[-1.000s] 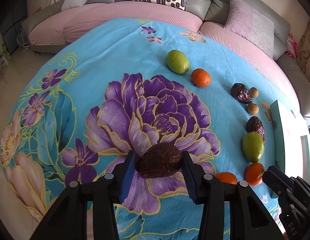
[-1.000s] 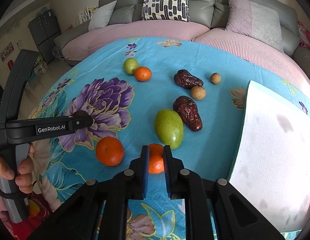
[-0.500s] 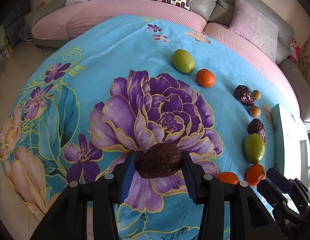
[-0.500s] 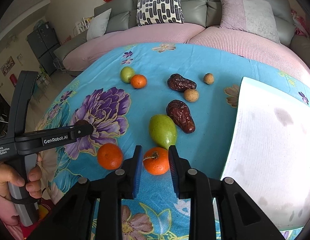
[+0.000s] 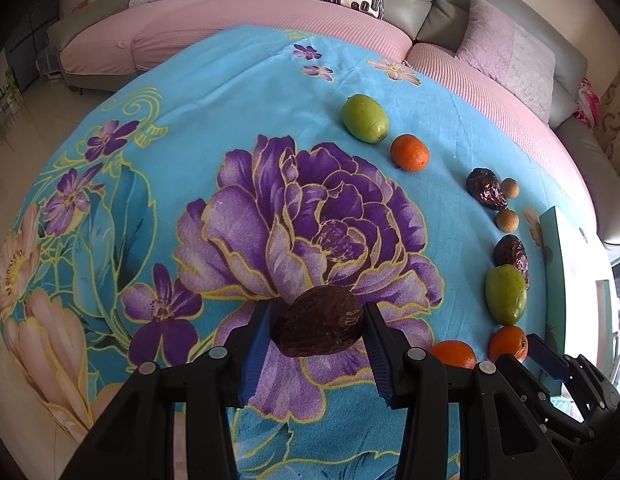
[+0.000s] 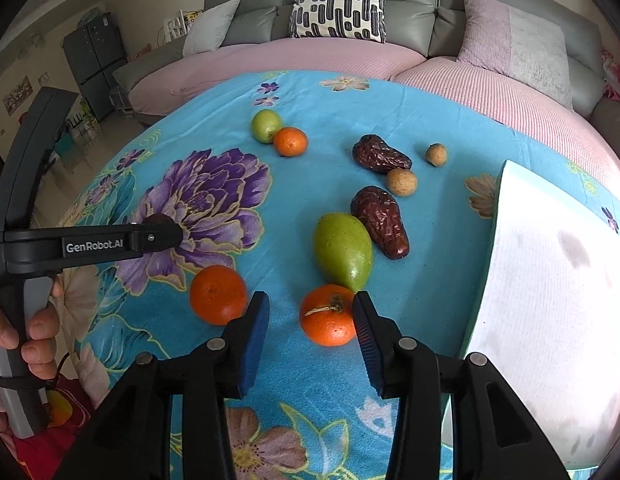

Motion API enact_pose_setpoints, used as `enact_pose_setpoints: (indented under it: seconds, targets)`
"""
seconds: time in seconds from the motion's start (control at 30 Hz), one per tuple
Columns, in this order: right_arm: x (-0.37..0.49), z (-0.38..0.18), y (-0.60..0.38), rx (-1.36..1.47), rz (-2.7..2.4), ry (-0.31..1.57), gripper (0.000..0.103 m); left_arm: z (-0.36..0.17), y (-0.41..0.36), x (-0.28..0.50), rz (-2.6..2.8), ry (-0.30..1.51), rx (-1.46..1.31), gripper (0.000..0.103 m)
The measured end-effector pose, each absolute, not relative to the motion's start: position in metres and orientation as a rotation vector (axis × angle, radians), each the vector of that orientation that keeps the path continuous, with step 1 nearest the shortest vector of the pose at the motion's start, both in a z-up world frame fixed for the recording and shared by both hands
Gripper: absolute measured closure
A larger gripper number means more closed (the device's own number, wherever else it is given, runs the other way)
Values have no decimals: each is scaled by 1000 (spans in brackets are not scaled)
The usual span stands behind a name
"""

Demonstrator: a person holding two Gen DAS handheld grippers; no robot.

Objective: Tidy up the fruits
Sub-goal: 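Close the left tool on the date while the right tool grasps the orange, then carry the date with the left tool and the orange with the right tool into the tray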

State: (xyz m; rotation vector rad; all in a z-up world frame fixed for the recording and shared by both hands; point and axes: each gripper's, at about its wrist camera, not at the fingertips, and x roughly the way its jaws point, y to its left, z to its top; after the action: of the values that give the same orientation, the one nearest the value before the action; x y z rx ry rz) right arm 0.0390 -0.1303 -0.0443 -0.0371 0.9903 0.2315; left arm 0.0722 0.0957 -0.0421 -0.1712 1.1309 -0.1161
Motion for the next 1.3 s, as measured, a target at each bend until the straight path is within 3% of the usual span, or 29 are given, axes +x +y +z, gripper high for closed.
enact_pose_setpoints:
  seconds: [0.2, 0.3, 0.7, 0.93, 1.3]
  targets:
    - [41, -52, -135, -18, 212, 1019, 59, -40, 97, 71, -113, 1116, -173, 55]
    - [39, -50, -132, -25, 227, 1015, 67, -36, 97, 69, -116, 1097, -173, 55]
    - [32, -23, -145, 7, 188, 936, 68, -15, 79, 63, -120, 1040, -123, 55]
    - [32, 0, -173, -5, 85, 878, 68, 1, 41, 65, -203, 1032, -58, 55]
    - [16, 14, -295, 122, -321, 876, 68, 28, -61, 55, -428, 987, 100, 55]
